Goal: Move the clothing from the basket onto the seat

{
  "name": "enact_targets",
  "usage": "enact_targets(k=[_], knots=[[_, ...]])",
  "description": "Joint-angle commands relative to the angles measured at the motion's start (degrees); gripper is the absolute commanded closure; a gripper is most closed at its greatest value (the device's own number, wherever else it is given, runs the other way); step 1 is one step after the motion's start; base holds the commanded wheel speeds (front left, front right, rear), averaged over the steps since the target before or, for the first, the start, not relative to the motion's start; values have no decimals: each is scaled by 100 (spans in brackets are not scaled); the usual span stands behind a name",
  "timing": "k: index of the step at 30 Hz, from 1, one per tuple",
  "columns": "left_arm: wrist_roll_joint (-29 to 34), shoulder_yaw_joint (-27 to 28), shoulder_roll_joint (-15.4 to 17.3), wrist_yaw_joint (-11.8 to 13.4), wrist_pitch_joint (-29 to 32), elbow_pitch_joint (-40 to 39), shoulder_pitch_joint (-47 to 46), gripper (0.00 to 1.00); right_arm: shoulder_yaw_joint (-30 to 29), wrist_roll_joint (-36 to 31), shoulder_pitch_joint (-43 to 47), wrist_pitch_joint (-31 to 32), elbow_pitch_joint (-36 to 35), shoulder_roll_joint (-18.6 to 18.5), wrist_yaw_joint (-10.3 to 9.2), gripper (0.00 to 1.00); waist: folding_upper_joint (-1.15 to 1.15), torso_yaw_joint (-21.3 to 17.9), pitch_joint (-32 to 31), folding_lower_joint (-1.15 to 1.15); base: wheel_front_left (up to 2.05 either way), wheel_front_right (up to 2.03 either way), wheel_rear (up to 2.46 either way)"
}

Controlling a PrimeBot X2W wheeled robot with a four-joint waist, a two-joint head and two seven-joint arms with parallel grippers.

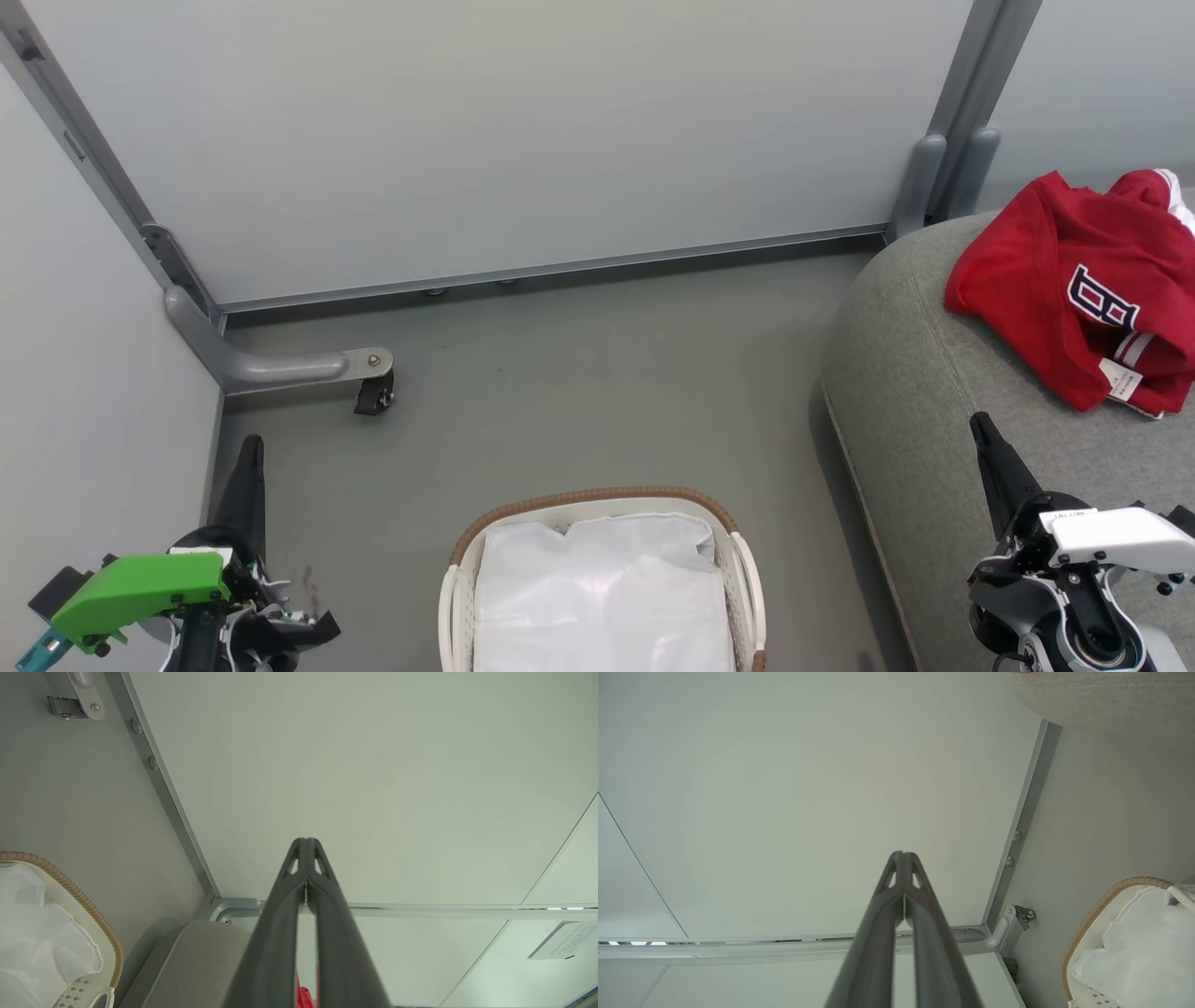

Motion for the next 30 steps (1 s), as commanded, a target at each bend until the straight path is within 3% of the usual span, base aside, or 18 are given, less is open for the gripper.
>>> enact_targets(k=[1, 30], knots=[[-20, 13, 33, -35, 26, -8, -58, 100, -12, 19, 58, 15, -18, -36, -2, 100, 0, 0, 0, 0, 0, 0, 0], [-20, 12, 33, -35, 26, -9, -58, 100, -11, 19, 58, 15, -18, -35, -2, 100, 0, 0, 0, 0, 0, 0, 0]])
